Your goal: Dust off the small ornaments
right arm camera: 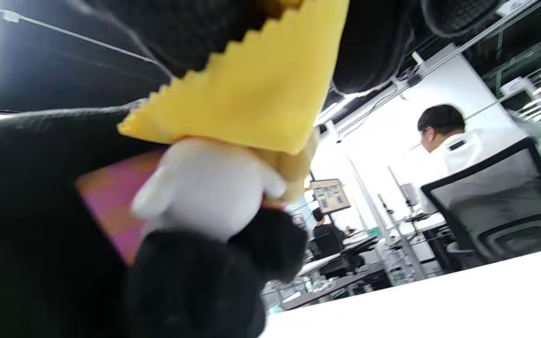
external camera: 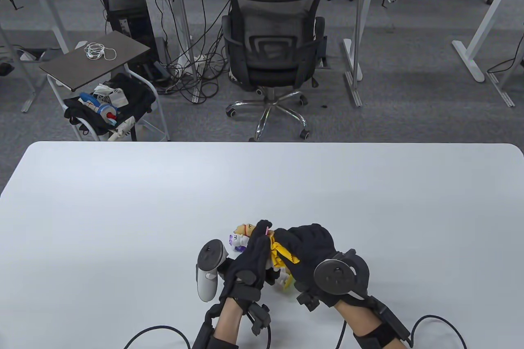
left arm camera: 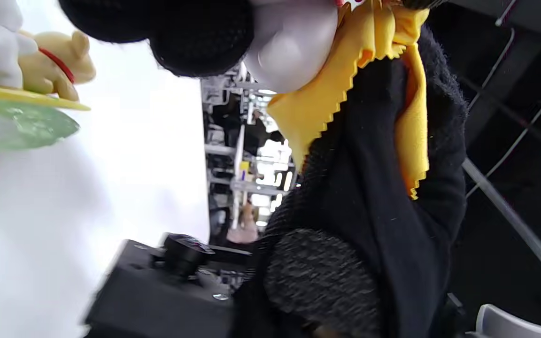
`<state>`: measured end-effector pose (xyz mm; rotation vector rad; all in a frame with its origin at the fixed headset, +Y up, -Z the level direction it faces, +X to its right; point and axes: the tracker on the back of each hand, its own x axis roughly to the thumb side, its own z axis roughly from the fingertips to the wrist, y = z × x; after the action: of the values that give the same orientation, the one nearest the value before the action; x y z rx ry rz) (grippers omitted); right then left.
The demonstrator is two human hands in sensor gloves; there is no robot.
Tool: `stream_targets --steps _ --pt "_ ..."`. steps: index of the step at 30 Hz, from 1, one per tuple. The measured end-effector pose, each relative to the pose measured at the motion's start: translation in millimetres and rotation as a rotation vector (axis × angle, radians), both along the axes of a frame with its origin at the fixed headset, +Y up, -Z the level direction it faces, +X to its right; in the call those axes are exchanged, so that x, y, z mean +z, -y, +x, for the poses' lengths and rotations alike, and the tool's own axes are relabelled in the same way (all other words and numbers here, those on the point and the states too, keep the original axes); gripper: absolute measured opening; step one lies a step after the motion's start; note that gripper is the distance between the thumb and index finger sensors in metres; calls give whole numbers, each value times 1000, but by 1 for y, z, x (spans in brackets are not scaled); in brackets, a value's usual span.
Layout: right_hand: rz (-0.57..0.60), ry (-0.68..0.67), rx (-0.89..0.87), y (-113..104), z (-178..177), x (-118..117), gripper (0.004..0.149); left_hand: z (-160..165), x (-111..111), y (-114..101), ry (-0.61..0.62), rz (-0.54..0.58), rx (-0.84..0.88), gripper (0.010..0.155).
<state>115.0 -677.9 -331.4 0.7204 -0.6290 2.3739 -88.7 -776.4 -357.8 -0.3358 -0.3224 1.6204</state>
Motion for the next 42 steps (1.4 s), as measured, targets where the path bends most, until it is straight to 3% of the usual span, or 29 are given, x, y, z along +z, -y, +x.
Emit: stream_targets --steps 3,5,7,10,16,19,21,25,29,32,36,39,42 --pt "26 48 -7 -3 9 -4 47 -1 2 3 9 -11 60 66" --pt "1 -99 -36 0 2 1 47 -2 0 4 -7 -28 97 66" --pt "18 -156 13 2 -13 8 47 -3 0 6 -58 -6 32 66" --pt "85 -79 55 0 -14 8 46 -2 2 5 -18 -3 93 65" --pt "-3 47 -54 -3 13 -6 47 2 0 3 13 24 58 63" --pt "-40 -41 -134 -1 11 -4 47 1 1 2 -25 18 112 68" --pt "-37 -72 -55 5 -5 3 46 -1 0 2 -19 45 127 69" --pt "-66 -98 -16 10 -9 4 45 -17 3 4 -176 63 104 70" --pt "-42 -104 -59 6 -10 6 45 -17 1 7 -139 4 161 70" --pt "-39 -105 -57 7 -13 8 46 -6 0 2 -72 51 130 69" --pt "-91 -131 14 7 -16 7 46 -14 0 -1 -150 92 -9 68" --pt "-91 -99 -85 2 -8 4 46 -14 0 1 -101 61 141 68" --pt "-107 -59 -160 2 2 -2 47 -8 -1 -3 -68 100 51 66"
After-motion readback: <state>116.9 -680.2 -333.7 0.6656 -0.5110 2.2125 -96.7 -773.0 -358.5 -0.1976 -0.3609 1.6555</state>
